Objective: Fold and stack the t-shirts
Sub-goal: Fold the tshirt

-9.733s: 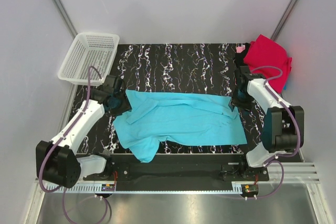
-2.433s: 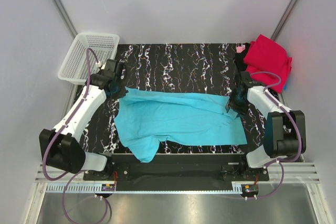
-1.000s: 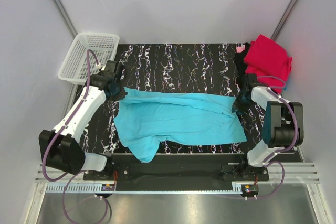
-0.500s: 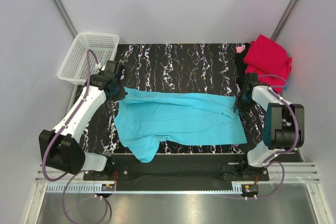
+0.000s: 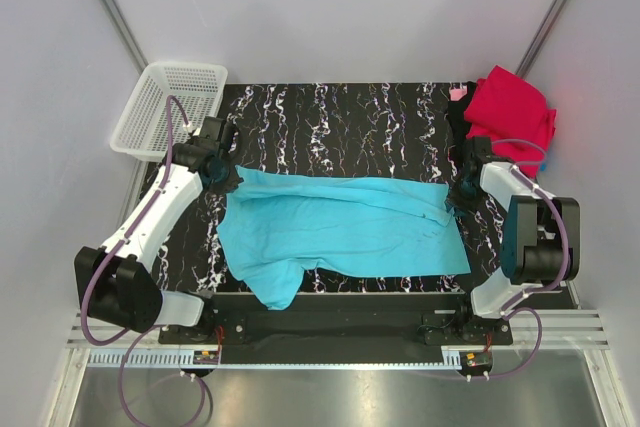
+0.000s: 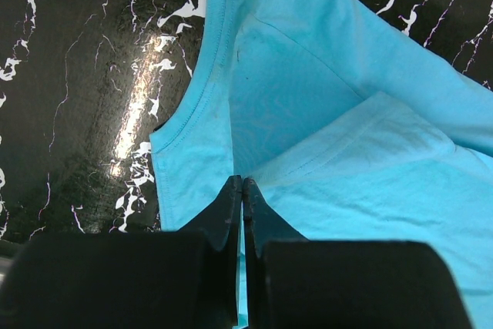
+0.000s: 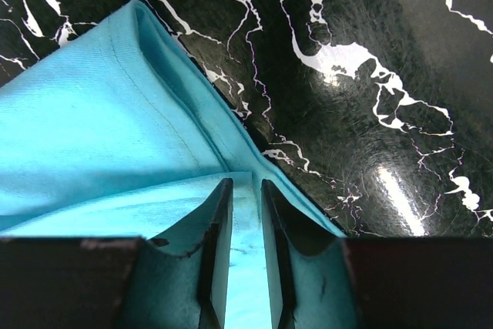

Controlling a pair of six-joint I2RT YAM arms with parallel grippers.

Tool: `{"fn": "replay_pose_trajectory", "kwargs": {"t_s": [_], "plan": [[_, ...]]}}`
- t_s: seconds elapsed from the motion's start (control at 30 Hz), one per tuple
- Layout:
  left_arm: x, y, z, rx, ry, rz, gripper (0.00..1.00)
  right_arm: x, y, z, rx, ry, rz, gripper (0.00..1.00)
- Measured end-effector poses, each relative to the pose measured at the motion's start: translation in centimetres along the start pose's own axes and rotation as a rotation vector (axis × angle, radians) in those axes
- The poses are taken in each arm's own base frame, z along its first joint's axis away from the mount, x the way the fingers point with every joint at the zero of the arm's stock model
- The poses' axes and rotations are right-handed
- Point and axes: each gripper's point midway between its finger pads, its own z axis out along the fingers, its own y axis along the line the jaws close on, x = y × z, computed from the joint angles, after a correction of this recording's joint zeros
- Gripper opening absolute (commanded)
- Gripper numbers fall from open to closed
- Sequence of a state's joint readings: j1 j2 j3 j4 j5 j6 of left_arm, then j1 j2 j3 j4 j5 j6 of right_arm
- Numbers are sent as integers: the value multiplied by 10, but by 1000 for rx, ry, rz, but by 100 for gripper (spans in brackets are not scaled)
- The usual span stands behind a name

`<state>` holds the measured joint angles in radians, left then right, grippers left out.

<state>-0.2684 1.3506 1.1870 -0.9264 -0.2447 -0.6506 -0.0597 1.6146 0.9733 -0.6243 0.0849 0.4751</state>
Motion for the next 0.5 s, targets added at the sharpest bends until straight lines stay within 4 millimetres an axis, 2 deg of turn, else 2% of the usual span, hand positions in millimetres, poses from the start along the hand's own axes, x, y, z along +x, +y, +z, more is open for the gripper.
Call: {"fn": "replay_pose_trajectory", "kwargs": {"t_s": [0.5], "plan": [[0, 0, 0, 0, 0, 0, 0, 4, 4, 7, -14, 27, -2, 27]]}}
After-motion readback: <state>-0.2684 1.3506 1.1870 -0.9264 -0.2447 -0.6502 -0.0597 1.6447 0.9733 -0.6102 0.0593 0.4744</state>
